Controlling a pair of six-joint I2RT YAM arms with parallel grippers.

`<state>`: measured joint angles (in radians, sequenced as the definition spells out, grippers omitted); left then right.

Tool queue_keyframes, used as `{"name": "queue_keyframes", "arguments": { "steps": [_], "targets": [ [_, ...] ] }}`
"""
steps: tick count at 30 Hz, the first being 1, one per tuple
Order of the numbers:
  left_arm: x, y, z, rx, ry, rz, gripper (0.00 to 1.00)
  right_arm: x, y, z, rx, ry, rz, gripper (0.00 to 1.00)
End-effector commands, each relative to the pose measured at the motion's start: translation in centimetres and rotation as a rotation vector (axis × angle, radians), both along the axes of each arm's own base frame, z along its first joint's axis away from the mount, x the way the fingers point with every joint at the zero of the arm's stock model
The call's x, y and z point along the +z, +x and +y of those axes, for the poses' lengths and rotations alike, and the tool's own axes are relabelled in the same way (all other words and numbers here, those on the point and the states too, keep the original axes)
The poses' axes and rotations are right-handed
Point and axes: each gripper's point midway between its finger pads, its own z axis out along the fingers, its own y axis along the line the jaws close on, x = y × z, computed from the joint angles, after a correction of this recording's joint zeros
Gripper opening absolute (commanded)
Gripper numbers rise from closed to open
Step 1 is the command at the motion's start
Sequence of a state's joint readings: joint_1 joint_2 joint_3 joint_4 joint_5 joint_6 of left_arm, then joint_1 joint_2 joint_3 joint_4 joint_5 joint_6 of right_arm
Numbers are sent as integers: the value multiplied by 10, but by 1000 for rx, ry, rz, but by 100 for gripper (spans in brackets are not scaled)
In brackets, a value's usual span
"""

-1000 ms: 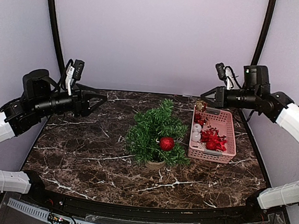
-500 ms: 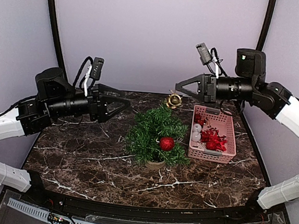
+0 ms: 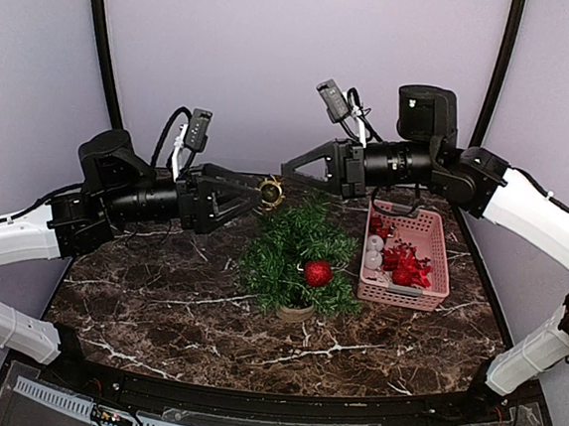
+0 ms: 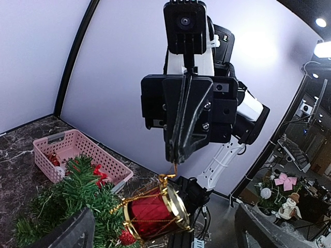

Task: Decorate the small christmas tree
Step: Pass from the right arm to the left

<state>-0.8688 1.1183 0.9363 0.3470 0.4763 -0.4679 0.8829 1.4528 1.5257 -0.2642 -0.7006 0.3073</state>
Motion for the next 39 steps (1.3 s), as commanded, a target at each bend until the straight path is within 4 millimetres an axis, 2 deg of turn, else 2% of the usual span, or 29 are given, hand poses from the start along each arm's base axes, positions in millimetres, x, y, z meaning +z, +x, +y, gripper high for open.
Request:
{"name": "queue_keyframes", "arguments": {
  "steps": [1, 4, 12, 18, 24, 30, 39],
  "targets": [
    [10, 2, 0, 16, -24, 1, 97, 33, -11, 6, 53, 94, -73, 0],
    [5, 6, -1, 35, -10, 12, 98, 36, -15, 8, 68, 105, -77, 0],
    [7, 1, -13, -44, -33, 33, 97, 35, -18, 10, 76, 106, -78, 0],
    [9, -1, -13, -58, -41, 29, 85, 32, -18, 12, 80, 100, -75, 0],
    [10, -1, -18, -77, -49, 34, 80, 30, -17, 13, 78, 98, -75, 0],
    [17, -4, -18, -95, -73, 17, 81, 26, -15, 15, 78, 91, -71, 0],
    [13, 0, -21, -87, -72, 42, 79, 21, -9, 18, 53, 70, -75, 0]
  ]
}}
